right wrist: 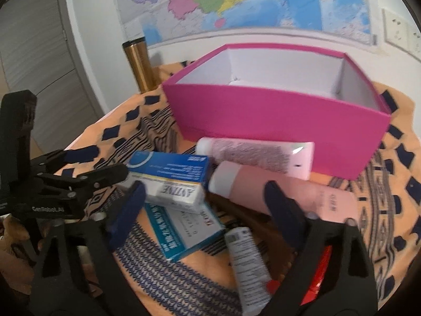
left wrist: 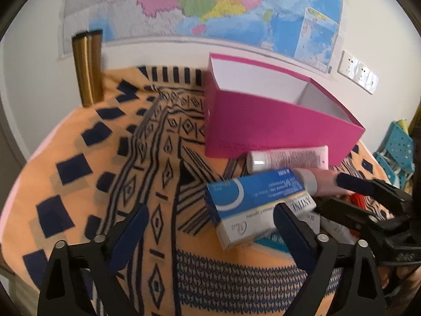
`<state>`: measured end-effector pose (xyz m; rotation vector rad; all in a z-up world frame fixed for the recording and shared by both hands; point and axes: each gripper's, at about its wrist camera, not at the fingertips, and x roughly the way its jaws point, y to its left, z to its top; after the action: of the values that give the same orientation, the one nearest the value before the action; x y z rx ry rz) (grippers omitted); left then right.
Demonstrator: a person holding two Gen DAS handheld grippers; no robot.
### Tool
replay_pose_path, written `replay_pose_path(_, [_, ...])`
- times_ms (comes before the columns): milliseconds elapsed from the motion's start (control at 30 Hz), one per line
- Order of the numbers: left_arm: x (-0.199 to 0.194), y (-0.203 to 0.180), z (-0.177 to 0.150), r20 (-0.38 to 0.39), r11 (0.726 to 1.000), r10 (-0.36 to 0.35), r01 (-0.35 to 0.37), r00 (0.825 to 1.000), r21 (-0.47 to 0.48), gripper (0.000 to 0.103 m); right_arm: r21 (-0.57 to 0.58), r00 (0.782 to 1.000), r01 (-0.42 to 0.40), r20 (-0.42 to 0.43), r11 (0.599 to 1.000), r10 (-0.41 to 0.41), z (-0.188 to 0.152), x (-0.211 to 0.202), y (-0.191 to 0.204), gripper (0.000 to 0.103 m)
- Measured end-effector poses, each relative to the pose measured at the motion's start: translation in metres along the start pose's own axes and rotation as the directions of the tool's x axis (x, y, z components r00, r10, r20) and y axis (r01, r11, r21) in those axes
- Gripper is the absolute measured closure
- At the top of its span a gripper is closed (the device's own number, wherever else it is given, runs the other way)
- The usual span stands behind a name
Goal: Organize rigid objects
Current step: 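Grasp the blue-and-white medicine box with the right gripper and lift, then lower the medicine box into the pink box and open the right gripper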
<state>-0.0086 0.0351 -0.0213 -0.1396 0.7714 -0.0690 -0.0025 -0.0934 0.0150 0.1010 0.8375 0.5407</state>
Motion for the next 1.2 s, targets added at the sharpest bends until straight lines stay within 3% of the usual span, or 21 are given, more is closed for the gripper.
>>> replay_pose_path(200, [0.007,-0.001,-0.005,-0.046,0.996,-0.088,0.089,0.995,0.012,0.018,0.029,0.992,-0.104,-0.067,0.994,0.106,0.0,0.02,0.001,0.043])
replay_pose_path(267, [0.009,-0.003,-0.006,-0.059,0.993,-0.111,0.112,0.992,0.021,0.028,0.04,0.988,-0.123,-0.086,0.992,0.126,0.0,0.026,0.0,0.049])
replay_pose_path(433, [0.014,-0.006,-0.007,-0.096,0.986,-0.165,0.167,0.982,0.018,0.041,0.071,0.979,-0.164,-0.112,0.984,0.171,0.004,0.041,-0.006,0.051])
replay_pose_path(500, [0.016,-0.006,-0.006,-0.099,0.986,-0.164,0.166,0.981,0.015,0.041,0.072,0.976,-0.18,-0.115,0.981,0.187,0.005,0.045,-0.006,0.056])
replay_pose_path(833, [0.003,-0.008,0.008,-0.057,0.982,-0.184,0.186,0.981,0.039,0.041,0.031,0.979,-0.179,-0.094,0.983,0.181,0.01,0.035,-0.002,0.057])
replay_pose_path(1033, [-0.01,-0.021,0.035,-0.001,0.974,-0.208,0.207,0.978,0.092,0.041,-0.007,0.986,-0.158,-0.047,0.987,0.158,0.027,0.013,-0.005,0.057])
replay_pose_path(1200, [-0.02,-0.033,0.07,0.057,0.965,-0.231,0.221,0.971,0.14,0.041,-0.04,0.992,-0.121,0.042,0.992,0.122,0.048,-0.008,-0.012,0.057])
